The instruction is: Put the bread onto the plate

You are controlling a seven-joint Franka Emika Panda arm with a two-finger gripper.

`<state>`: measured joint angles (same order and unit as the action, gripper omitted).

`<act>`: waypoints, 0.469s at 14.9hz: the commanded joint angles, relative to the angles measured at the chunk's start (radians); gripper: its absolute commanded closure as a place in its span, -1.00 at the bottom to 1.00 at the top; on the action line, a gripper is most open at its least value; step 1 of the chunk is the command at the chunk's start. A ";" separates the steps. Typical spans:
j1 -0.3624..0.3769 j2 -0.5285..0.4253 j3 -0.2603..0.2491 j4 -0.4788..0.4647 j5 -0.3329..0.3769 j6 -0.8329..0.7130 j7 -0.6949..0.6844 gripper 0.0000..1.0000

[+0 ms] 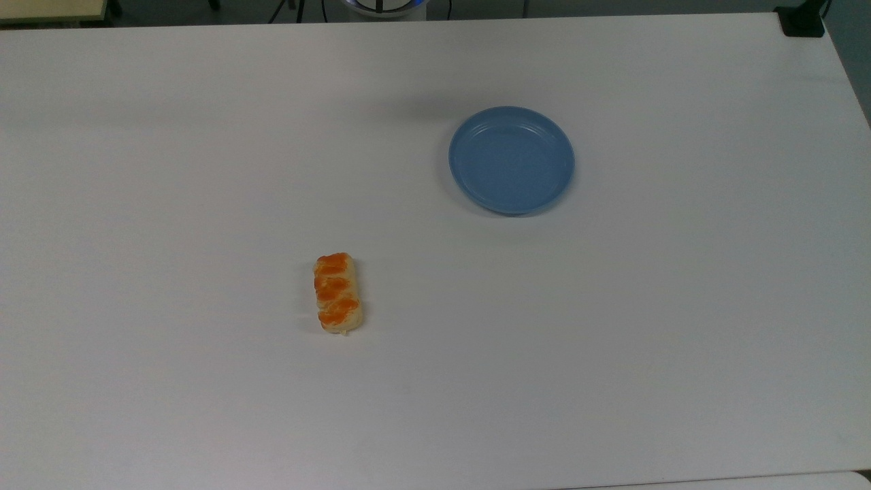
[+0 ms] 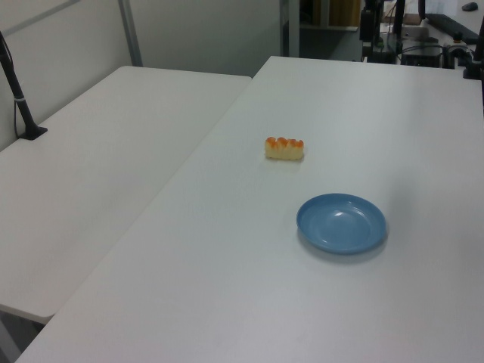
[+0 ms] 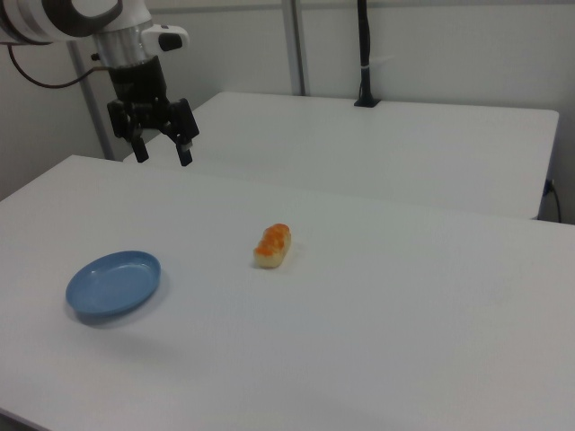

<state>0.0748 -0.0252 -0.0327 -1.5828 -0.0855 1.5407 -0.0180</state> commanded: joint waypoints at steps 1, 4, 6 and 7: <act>-0.038 -0.041 -0.013 -0.019 0.020 -0.022 -0.029 -1.00; -0.049 -0.042 -0.013 -0.019 0.020 -0.022 -0.028 -1.00; -0.049 -0.041 -0.013 -0.019 0.020 -0.034 -0.028 -1.00; -0.049 -0.041 -0.013 -0.019 0.020 -0.036 -0.028 -1.00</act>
<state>0.0205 -0.0418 -0.0392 -1.5828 -0.0848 1.5354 -0.0287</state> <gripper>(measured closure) 0.000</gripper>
